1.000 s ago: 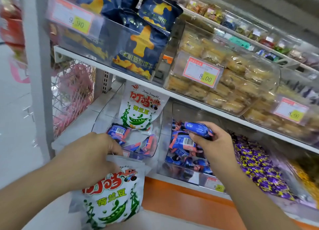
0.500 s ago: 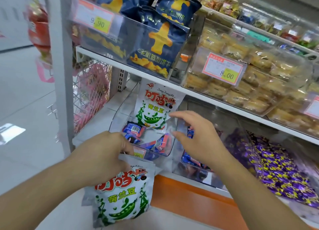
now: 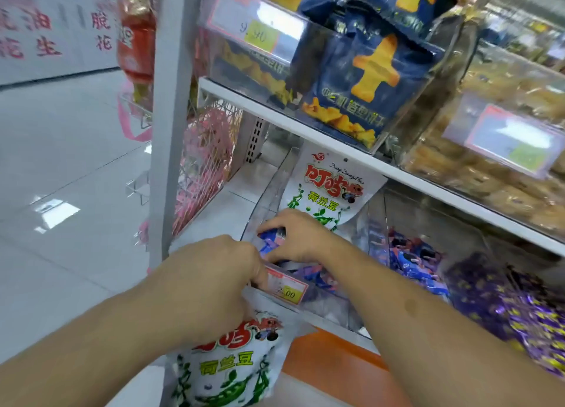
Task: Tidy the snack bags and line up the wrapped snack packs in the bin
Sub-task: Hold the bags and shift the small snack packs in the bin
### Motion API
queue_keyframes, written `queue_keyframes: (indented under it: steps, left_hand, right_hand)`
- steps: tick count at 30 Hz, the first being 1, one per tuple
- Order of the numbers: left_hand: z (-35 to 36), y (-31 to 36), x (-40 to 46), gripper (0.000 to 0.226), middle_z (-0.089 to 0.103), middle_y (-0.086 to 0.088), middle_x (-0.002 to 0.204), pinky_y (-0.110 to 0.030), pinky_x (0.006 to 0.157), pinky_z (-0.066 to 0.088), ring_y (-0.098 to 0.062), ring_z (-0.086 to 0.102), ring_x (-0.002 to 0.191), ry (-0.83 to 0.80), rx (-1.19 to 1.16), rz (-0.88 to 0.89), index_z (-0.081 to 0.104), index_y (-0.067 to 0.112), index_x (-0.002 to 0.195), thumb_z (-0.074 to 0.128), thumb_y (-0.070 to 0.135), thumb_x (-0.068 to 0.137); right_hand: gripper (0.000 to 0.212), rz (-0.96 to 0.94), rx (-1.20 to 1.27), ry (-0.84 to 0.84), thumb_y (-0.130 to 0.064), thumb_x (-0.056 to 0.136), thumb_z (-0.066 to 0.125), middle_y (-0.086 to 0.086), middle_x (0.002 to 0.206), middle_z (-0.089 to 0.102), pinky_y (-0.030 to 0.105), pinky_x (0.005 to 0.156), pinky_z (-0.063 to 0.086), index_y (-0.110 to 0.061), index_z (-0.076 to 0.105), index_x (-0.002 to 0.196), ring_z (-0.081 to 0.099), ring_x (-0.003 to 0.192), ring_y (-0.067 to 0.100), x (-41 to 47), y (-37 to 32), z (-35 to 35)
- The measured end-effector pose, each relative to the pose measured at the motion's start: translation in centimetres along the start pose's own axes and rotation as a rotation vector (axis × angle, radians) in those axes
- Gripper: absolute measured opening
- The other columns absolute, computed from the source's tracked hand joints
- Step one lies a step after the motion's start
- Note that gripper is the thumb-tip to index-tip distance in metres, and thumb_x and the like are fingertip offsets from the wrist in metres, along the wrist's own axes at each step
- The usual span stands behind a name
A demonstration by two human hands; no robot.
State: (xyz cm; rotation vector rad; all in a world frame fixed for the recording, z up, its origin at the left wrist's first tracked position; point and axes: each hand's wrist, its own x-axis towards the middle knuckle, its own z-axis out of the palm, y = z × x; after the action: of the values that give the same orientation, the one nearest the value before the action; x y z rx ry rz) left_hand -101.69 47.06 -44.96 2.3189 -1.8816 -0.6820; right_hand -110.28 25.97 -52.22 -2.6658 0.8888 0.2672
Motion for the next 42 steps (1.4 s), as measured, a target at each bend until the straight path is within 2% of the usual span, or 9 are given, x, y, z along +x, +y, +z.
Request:
queue_keyframes:
  steps: [4, 10, 18, 21, 25, 29, 36, 38, 42]
  left_hand:
    - [0.2, 0.0, 0.4, 0.032, 0.058, 0.007, 0.113, -0.021, 0.073, 0.04, -0.019, 0.062, 0.118, -0.002, 0.017, -0.004, 0.072, 0.054, 0.114, 0.071, 0.032, 0.09]
    - [1.0, -0.3, -0.4, 0.035, 0.061, 0.01, 0.111, -0.028, 0.086, 0.055, -0.016, 0.065, 0.108, 0.098, -0.014, 0.05, 0.071, 0.055, 0.116, 0.076, 0.037, 0.087]
    - [1.1, -0.4, -0.8, 0.037, 0.066, 0.011, 0.116, -0.03, 0.088, 0.056, -0.015, 0.065, 0.11, 0.109, -0.023, 0.059, 0.071, 0.049, 0.119, 0.079, 0.04, 0.084]
    - [0.9, -0.3, -0.6, 0.036, 0.069, 0.01, 0.116, -0.031, 0.089, 0.058, -0.015, 0.066, 0.11, 0.111, -0.017, 0.059, 0.072, 0.05, 0.117, 0.08, 0.038, 0.084]
    - [1.0, 0.0, -0.6, 0.033, 0.069, 0.012, 0.115, -0.03, 0.088, 0.057, -0.013, 0.066, 0.109, 0.131, -0.024, 0.053, 0.073, 0.047, 0.115, 0.08, 0.039, 0.084]
    - [1.1, 0.5, -0.5, 0.033, 0.072, 0.012, 0.113, -0.03, 0.084, 0.059, -0.013, 0.067, 0.106, 0.125, 0.011, 0.066, 0.073, 0.046, 0.117, 0.077, 0.038, 0.085]
    - [1.8, 1.7, -0.8, 0.036, 0.072, 0.014, 0.112, -0.031, 0.085, 0.06, -0.008, 0.067, 0.103, 0.099, 0.059, 0.067, 0.069, 0.05, 0.118, 0.075, 0.041, 0.084]
    - [2.0, 2.1, -0.9, 0.035, 0.072, 0.014, 0.11, -0.031, 0.084, 0.06, -0.008, 0.068, 0.102, 0.099, 0.053, 0.063, 0.069, 0.053, 0.116, 0.074, 0.041, 0.084]
    - [2.1, 2.5, -1.0, 0.03, 0.072, 0.017, 0.103, -0.03, 0.084, 0.06, -0.005, 0.067, 0.097, 0.085, 0.028, 0.057, 0.071, 0.055, 0.11, 0.076, 0.043, 0.083]
  right_hand:
    - [0.083, 0.013, -0.005, 0.021, -0.07, 0.051, 0.08, -0.004, 0.122, 0.058, 0.037, 0.094, 0.054, -0.05, 0.063, 0.13, 0.059, 0.108, 0.017, 0.6, 0.5, 0.9]
    - [0.058, 0.019, 0.099, 0.031, -0.042, 0.067, 0.091, -0.018, 0.122, 0.066, 0.033, 0.096, 0.055, -0.042, 0.068, 0.121, 0.061, 0.106, 0.008, -0.3, 0.8, 0.6]
    - [0.071, 0.067, 0.221, 0.129, -0.036, 0.059, 0.097, -0.013, 0.115, 0.065, 0.02, 0.083, 0.046, -0.037, 0.069, 0.125, 0.061, 0.103, 0.006, -1.6, 0.9, 0.4]
    - [0.061, 0.082, 0.263, 0.226, -0.036, 0.06, 0.097, -0.015, 0.106, 0.067, 0.017, 0.07, 0.052, -0.035, 0.072, 0.116, 0.064, 0.089, 0.004, -2.6, 0.5, -0.4]
    - [0.064, 0.068, 0.448, 0.362, -0.033, 0.06, 0.098, -0.018, 0.107, 0.069, 0.032, 0.084, 0.063, -0.037, 0.069, 0.118, 0.07, 0.093, 0.003, -5.3, -0.3, -2.8]
    - [0.07, 0.042, 0.501, 0.52, -0.031, 0.07, 0.096, -0.022, 0.113, 0.068, 0.012, 0.077, 0.058, -0.043, 0.061, 0.131, 0.069, 0.093, -0.007, -11.4, -0.4, -5.3]
    - [0.053, 0.148, 0.492, 0.789, -0.026, 0.08, 0.09, -0.025, 0.108, 0.075, 0.011, 0.081, 0.055, -0.039, 0.068, 0.126, 0.07, 0.098, -0.008, -20.9, 4.3, -4.4]
    - [0.06, 0.269, 0.429, 0.794, -0.032, 0.08, 0.089, -0.026, 0.118, 0.071, 0.02, 0.089, 0.057, -0.042, 0.063, 0.133, 0.069, 0.104, -0.005, -22.2, 6.2, -4.0]
    - [0.096, 0.502, 0.218, 0.538, -0.047, 0.078, 0.087, -0.011, 0.157, 0.049, 0.034, 0.099, 0.05, -0.04, 0.036, 0.158, 0.058, 0.133, 0.022, -23.0, 9.2, -3.9]
